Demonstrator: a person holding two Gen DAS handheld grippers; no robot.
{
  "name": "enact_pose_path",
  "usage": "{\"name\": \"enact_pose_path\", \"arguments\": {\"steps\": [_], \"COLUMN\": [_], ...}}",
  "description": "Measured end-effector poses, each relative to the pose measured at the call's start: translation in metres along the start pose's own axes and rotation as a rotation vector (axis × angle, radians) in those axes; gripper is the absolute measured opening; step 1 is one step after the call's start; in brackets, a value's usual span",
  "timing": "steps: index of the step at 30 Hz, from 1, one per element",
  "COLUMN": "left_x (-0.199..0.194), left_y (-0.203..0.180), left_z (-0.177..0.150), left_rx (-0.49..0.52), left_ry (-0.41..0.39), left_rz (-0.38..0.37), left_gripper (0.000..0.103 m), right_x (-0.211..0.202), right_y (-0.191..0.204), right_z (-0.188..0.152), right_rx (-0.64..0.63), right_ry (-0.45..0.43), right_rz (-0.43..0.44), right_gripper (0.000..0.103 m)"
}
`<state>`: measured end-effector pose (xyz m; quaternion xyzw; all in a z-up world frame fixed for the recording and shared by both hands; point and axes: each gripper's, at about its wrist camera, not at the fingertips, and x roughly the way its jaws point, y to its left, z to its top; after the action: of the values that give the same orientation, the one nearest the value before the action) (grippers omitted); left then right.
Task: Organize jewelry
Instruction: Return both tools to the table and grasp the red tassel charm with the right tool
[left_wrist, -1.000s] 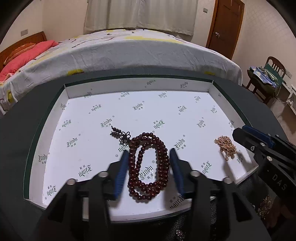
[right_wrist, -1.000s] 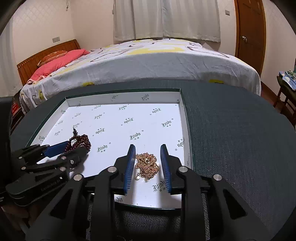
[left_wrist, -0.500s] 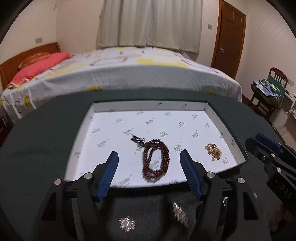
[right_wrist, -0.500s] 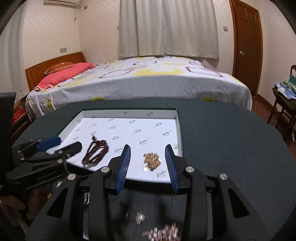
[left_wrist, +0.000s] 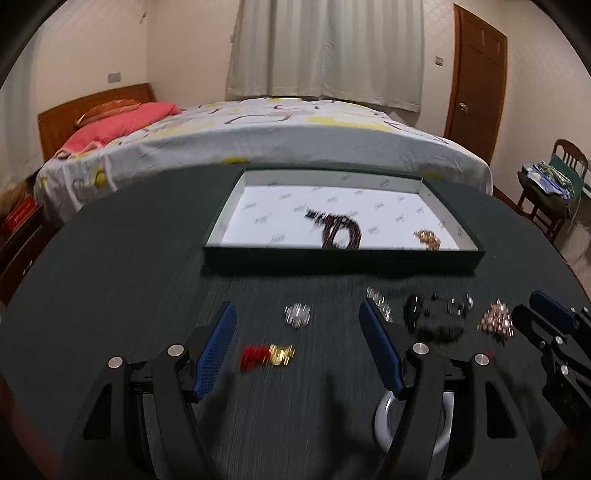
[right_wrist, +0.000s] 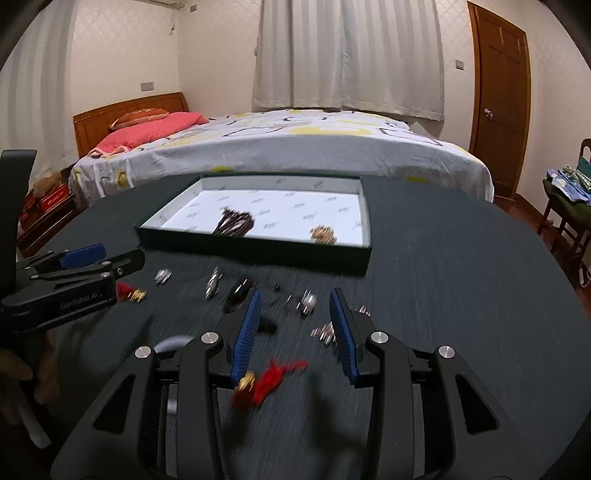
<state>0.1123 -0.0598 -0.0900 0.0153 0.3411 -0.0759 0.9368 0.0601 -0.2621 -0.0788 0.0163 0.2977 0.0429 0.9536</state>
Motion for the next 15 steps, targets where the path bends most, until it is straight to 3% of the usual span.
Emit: {"name": "enact_pose_path", "arguments": {"steps": [15], "left_x": [-0.015], "left_y": [0.022], "left_z": [-0.043], "left_rx": [-0.053], "left_ry": [0.038], "left_rz": [0.049], "left_gripper": [0.067], "right_x": [-0.004], "right_y": [0.024], "right_z": [-0.038], "right_rx": [-0.035], "right_ry": [0.057], "right_rz": [0.044], "right_gripper": [0.038]}}
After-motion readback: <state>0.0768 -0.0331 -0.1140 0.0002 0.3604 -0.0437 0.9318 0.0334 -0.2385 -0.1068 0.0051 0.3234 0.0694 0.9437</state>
